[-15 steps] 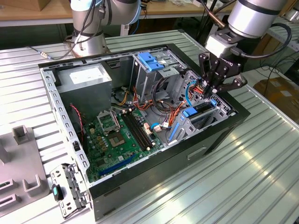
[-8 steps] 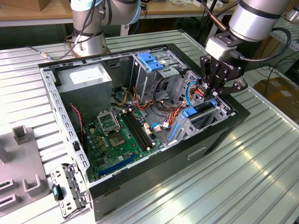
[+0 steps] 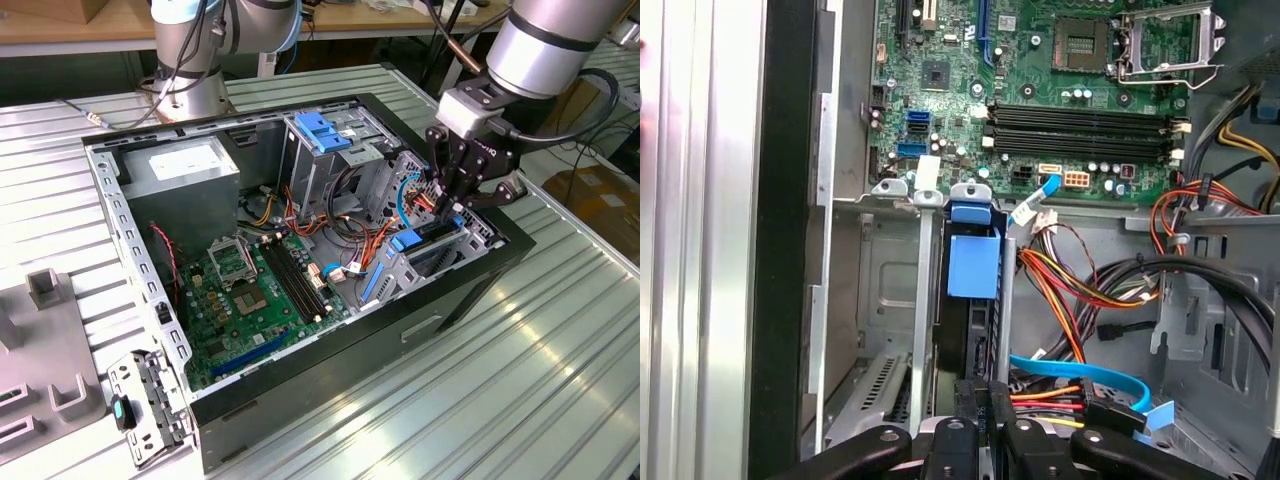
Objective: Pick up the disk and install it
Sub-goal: 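Insert the first disk wire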
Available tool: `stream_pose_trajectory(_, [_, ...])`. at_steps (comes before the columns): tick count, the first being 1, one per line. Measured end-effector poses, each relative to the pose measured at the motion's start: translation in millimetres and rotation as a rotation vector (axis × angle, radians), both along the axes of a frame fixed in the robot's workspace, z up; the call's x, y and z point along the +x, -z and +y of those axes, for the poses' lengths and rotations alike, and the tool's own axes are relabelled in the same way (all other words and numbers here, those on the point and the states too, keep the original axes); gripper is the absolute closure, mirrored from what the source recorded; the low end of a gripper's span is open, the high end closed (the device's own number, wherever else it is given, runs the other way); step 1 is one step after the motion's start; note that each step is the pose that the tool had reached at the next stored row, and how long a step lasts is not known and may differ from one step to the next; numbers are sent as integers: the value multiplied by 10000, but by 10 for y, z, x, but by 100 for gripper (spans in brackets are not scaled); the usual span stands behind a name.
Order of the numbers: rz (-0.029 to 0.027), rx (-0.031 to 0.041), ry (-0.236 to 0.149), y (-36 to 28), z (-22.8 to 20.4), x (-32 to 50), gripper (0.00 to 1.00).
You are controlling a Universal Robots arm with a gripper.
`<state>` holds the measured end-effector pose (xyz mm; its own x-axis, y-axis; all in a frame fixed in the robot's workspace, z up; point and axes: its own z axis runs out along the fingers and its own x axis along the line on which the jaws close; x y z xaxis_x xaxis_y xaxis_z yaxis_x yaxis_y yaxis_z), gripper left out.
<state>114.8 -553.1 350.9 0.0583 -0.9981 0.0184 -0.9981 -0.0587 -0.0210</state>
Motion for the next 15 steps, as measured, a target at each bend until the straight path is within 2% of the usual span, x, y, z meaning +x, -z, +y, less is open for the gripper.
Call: stream_pose_trajectory(15, [0,-2,-11,47,-8,-2,84])
